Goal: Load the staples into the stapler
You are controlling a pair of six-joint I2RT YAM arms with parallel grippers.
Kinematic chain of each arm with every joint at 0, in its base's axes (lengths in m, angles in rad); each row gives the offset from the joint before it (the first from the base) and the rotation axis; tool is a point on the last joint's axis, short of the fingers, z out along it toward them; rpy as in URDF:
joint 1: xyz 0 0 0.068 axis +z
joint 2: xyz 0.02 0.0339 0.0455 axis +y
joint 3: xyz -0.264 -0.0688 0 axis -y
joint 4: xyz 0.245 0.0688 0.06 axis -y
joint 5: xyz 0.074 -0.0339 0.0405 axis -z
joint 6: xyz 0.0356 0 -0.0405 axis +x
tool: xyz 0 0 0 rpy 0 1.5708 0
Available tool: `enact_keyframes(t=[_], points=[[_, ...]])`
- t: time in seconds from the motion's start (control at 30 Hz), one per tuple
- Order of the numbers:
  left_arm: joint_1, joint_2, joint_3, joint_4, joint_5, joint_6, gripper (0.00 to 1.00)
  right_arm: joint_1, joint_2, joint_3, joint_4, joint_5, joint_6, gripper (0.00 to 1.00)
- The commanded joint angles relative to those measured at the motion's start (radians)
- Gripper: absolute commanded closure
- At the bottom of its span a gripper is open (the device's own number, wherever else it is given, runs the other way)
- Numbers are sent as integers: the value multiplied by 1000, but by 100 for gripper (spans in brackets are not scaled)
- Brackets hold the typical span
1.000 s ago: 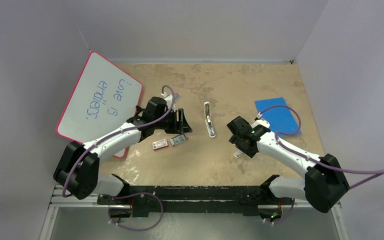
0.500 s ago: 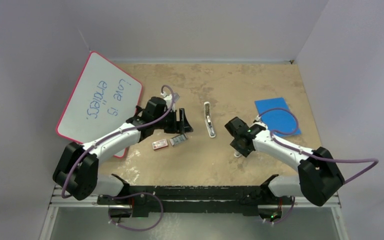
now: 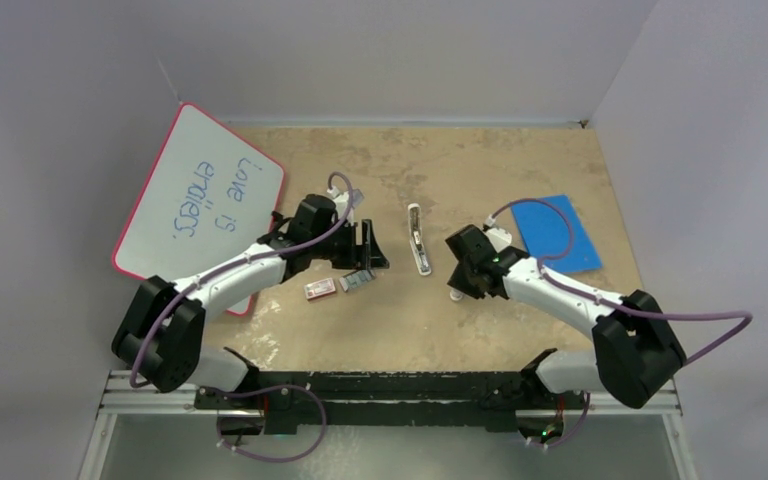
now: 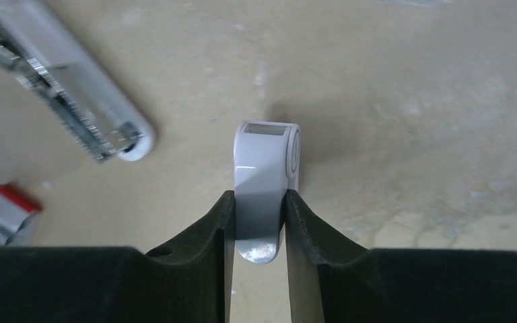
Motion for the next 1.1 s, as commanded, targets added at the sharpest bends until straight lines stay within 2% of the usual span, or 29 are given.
enact_keyframes(t=[0.0, 0.2, 0.4, 0.6, 0.73, 0.9, 1.07], points=[[2, 16, -4, 90, 82, -34, 34, 1, 12, 57, 189, -101, -160, 79], [1, 64, -55, 206, 187, -124, 36, 2, 109, 88, 203, -98, -204, 79], [0, 91, -60, 237, 198, -147, 36, 2, 150, 97, 154, -62, -235, 76], [-1, 102, -55, 241, 198, -149, 36, 5, 111, 104, 129, -56, -255, 51], [-3, 104, -56, 237, 192, -149, 36, 15, 113, 103, 101, -41, -252, 46], [-5, 108, -56, 242, 194, -152, 36, 55, 139, 105, 85, -40, -216, 47], [-18, 111, -63, 290, 226, -157, 36, 102, 154, 126, 50, 8, -156, 65]])
